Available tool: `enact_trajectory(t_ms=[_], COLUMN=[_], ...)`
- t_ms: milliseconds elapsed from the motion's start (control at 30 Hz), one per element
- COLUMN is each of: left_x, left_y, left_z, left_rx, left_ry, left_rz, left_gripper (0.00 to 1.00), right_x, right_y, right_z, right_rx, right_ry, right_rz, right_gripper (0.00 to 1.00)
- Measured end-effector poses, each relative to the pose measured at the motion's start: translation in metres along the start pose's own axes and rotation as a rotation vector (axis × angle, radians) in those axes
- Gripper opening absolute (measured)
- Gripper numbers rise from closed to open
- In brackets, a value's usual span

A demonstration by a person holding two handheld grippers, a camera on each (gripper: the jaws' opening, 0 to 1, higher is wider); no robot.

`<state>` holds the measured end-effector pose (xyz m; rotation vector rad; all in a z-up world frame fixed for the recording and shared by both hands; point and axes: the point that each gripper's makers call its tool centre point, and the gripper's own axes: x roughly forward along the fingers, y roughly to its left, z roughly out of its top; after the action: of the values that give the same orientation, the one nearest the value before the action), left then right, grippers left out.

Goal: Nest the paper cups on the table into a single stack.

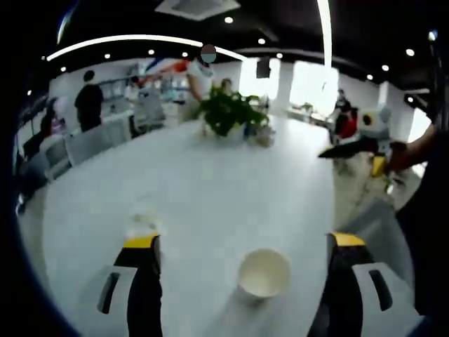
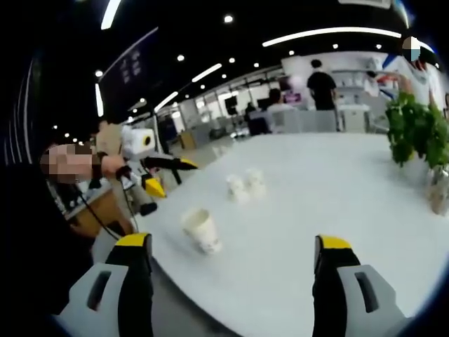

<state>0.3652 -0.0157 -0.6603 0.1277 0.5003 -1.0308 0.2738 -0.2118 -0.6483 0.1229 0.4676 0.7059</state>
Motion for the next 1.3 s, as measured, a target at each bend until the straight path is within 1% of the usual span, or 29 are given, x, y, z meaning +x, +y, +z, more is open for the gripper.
enact_trajectory(t_ms=[67, 133, 200, 267, 367, 467, 567, 600, 633, 667, 767, 900, 1033, 1133, 1200, 1233, 1300], left_x=[-0.002, -0.005, -0.006, -0.007, -0.012, -0.017, -0.025, -0.029, -0.031, -0.036, -0.043, -0.049, -0.054, -0.055, -0.053, -0.052, -0.051], left_y=[0.002, 0.004, 0.007, 0.009, 0.012, 0.015, 0.025, 0.029, 0.031, 0.031, 0.034, 0.037, 0.04, 0.039, 0.04, 0.039, 0.039], left_z=[0.005, 0.007, 0.005, 0.002, 0.002, 0.0, -0.007, -0.011, -0.011, -0.011, -0.017, -0.024, -0.031, -0.034, -0.037, -0.04, -0.043], left_rx=[-0.037, -0.044, -0.046, -0.052, -0.051, -0.068, -0.087, -0.08, -0.073, -0.054, -0.068, -0.052, -0.017, 0.01, 0.008, 0.008, 0.039], left_ry=[-0.041, -0.057, -0.058, -0.048, -0.066, -0.078, -0.091, -0.089, -0.089, -0.106, -0.114, -0.117, -0.11, -0.101, -0.084, -0.076, -0.053], left_rz=[0.012, 0.02, 0.03, 0.042, 0.056, 0.068, 0.109, 0.132, 0.141, 0.156, 0.173, 0.188, 0.204, 0.202, 0.198, 0.19, 0.184], left_gripper=[1.0, 1.0, 1.0, 1.0, 1.0, 1.0, 1.0, 1.0, 1.0, 1.0, 1.0, 1.0, 1.0, 1.0, 1.0, 1.0, 1.0], right_x=[0.001, 0.002, 0.003, 0.004, 0.005, 0.006, 0.006, 0.006, 0.006, 0.005, 0.005, 0.009, 0.015, 0.022, 0.034, 0.041, 0.054], right_y=[0.001, 0.002, 0.002, 0.002, 0.004, 0.004, 0.003, 0.003, 0.004, 0.005, 0.004, 0.003, -0.001, -0.005, -0.01, -0.012, -0.014], right_z=[-0.001, -0.002, -0.002, -0.002, -0.001, 0.001, 0.0, 0.001, 0.001, 0.003, 0.005, 0.007, 0.015, 0.026, 0.035, 0.038, 0.047], right_rx=[-0.003, -0.009, -0.01, -0.012, -0.016, -0.019, -0.038, -0.045, -0.047, -0.047, -0.053, -0.066, -0.105, -0.129, -0.21, -0.233, -0.289], right_ry=[0.007, 0.016, 0.021, 0.023, 0.024, 0.025, 0.038, 0.04, 0.039, 0.034, 0.033, 0.047, 0.062, 0.058, 0.074, 0.087, 0.089], right_rz=[0.004, 0.007, 0.009, 0.012, 0.013, 0.015, 0.005, 0.004, 0.006, 0.004, -0.002, -0.001, 0.007, 0.015, 0.033, 0.038, 0.061], right_gripper=[0.94, 0.95, 0.96, 0.96, 0.96, 0.96, 1.0, 1.0, 1.0, 1.0, 1.0, 1.0, 1.0, 1.0, 1.0, 1.0, 1.0])
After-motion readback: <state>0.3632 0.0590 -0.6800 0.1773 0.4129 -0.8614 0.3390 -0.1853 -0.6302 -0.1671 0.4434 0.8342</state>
